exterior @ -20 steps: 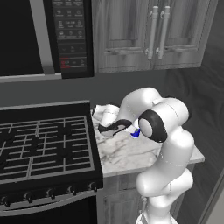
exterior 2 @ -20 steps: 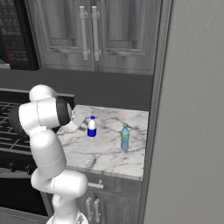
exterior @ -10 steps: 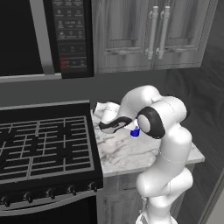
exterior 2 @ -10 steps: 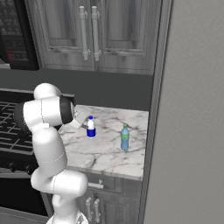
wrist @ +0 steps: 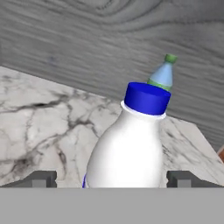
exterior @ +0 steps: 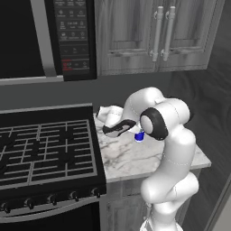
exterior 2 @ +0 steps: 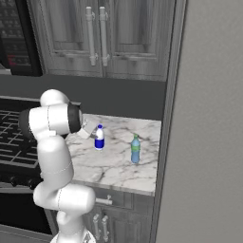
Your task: Take the bottled waters from the counter and place them in the freezer to freeze. Close the freezer door after placing the bottles.
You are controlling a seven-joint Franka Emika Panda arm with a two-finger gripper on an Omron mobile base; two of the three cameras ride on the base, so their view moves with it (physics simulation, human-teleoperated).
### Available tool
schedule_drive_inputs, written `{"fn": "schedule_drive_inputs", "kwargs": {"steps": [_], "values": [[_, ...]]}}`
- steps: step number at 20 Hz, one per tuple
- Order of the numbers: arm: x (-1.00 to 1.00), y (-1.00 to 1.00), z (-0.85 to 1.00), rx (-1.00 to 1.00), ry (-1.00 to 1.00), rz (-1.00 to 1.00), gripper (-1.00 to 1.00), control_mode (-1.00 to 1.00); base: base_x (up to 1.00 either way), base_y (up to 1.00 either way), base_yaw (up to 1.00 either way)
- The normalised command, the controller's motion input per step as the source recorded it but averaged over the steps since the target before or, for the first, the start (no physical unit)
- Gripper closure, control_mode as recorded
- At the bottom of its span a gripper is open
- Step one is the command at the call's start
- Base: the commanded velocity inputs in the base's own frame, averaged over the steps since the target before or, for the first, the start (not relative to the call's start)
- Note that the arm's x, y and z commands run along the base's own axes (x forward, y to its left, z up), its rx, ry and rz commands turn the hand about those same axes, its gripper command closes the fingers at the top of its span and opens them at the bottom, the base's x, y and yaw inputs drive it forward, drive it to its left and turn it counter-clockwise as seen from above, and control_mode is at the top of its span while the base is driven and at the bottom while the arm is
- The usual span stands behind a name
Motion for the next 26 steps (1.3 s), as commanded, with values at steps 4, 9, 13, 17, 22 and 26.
{"fn": "schedule_drive_inputs", "kwargs": {"steps": [4, 9, 13, 17, 22, 26], "values": [[0.0, -0.11, -0.21, -0.1, 0.0, 0.0, 1.0, -1.0, 0.0, 0.0, 0.0], [0.0, -0.04, -0.04, -0.02, 0.0, 0.0, 1.0, -1.0, 0.0, 0.0, 0.0], [-0.06, 0.0, 0.11, 0.0, -0.03, 0.0, 1.0, -1.0, 0.0, 0.0, 0.0], [-0.31, 0.0, 0.83, 0.0, -0.2, 0.0, 1.0, -1.0, 0.0, 0.0, 0.0], [-0.89, 0.0, 0.81, 0.0, -0.19, 0.0, 1.0, -1.0, 0.0, 0.0, 0.0], [-1.0, 0.0, 0.25, 0.0, -0.08, 0.0, 1.0, -1.0, 0.0, 0.0, 0.0]]}}
